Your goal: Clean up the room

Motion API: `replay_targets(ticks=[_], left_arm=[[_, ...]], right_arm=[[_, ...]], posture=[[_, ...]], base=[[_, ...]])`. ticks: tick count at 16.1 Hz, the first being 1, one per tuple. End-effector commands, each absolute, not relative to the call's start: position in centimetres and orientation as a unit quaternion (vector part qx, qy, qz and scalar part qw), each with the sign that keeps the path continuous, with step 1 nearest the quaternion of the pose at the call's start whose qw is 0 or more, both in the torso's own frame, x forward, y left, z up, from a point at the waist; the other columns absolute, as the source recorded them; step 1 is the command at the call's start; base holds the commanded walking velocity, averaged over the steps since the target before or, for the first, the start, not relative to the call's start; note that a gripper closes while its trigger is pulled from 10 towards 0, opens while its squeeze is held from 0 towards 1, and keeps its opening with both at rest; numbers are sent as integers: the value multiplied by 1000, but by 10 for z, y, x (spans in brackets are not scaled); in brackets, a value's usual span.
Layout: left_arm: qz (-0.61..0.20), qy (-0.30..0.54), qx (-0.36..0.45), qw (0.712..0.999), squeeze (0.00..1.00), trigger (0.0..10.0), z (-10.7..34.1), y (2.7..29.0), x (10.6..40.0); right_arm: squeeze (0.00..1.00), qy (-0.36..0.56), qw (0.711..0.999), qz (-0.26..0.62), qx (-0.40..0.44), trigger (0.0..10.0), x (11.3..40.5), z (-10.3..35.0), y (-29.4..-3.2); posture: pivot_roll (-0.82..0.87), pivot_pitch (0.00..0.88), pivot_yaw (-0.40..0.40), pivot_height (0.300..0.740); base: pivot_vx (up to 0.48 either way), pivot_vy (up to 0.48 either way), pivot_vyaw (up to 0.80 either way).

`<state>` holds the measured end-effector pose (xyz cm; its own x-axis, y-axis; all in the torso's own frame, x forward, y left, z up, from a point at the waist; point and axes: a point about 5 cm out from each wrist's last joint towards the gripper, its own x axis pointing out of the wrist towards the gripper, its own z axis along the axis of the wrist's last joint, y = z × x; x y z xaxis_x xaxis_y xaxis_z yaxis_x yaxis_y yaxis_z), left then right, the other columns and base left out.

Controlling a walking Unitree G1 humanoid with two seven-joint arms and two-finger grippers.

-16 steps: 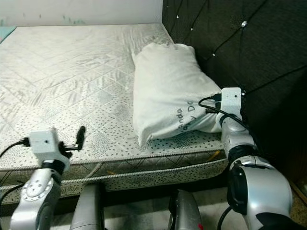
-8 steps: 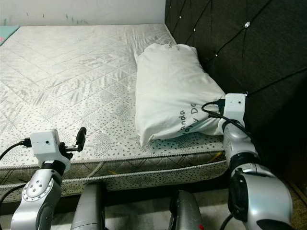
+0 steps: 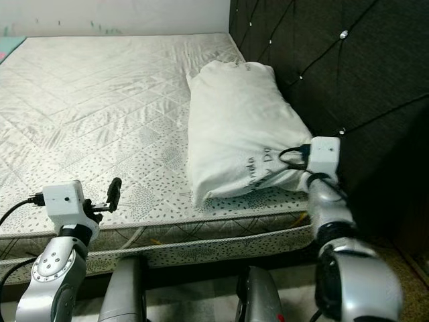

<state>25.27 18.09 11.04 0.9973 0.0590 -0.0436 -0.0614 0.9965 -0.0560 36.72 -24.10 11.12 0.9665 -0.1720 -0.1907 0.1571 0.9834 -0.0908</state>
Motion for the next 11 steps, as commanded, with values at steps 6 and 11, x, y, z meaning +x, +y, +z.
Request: replay_targets(ticks=[6,11], left_arm=[[20,26,-34,999,0,10000,106,176,253],[25,28,-37,999,0,10000,103,176,250]], right_arm=[[0,30,999,-43,-7,10000,370,119,-211],[1000,4,1000,-21,17,10000,360,117,-196]], posture=[[5,0,-47,532],[0,0,-57,532]], base=[[0,0,0],[0,0,0]])
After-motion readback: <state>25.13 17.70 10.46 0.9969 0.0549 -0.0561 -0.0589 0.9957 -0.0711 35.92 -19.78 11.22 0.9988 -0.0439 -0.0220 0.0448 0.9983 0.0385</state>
